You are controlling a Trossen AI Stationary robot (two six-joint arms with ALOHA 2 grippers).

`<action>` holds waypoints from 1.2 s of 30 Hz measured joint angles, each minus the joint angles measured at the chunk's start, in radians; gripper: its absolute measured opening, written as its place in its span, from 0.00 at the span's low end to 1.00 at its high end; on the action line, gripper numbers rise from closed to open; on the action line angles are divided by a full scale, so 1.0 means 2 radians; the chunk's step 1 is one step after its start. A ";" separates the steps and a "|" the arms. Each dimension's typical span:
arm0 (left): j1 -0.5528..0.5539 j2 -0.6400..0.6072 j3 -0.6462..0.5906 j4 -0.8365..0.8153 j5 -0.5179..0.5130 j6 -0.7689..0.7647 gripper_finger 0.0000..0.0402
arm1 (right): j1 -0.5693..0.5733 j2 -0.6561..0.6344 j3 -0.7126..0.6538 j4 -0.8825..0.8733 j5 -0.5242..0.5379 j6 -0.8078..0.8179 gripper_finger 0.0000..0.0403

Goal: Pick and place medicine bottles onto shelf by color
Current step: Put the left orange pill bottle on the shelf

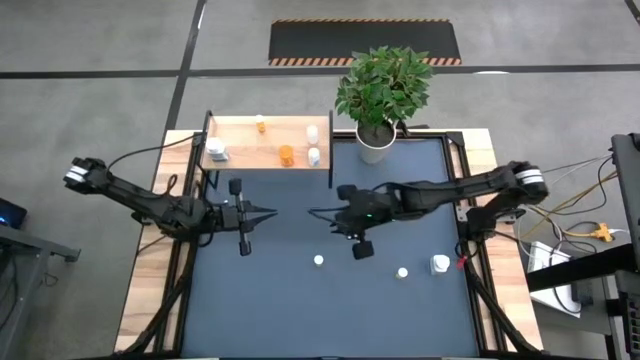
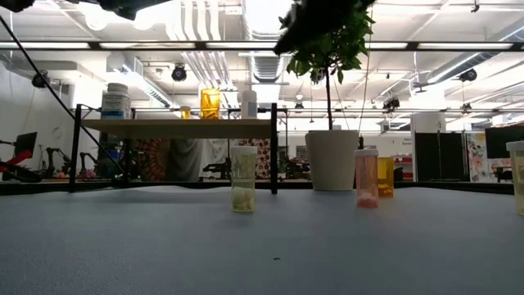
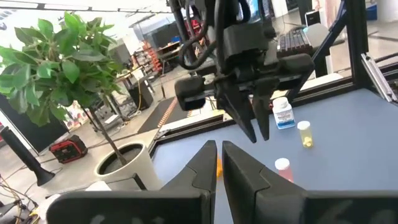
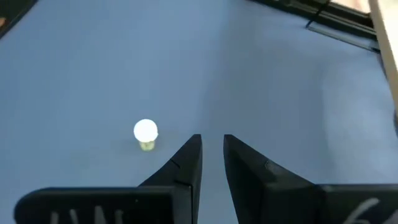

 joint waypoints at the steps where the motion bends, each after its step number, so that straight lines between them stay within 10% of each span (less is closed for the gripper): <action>1: 0.000 0.005 0.000 0.009 0.000 0.000 0.02 | 0.000 -0.011 -0.026 0.026 0.005 0.009 0.14; 16: 0.000 0.104 0.001 0.038 -0.006 -0.146 0.02 | 0.000 -0.187 -0.283 0.269 0.039 -0.037 0.14; 27: 0.021 0.117 0.006 -0.018 -0.223 -0.150 0.00 | -0.004 -0.267 -0.356 0.290 0.040 -0.086 0.14; 36: 0.142 0.097 0.008 -0.029 -0.091 -0.128 0.00 | -0.009 -0.304 -0.400 0.293 0.034 -0.109 0.14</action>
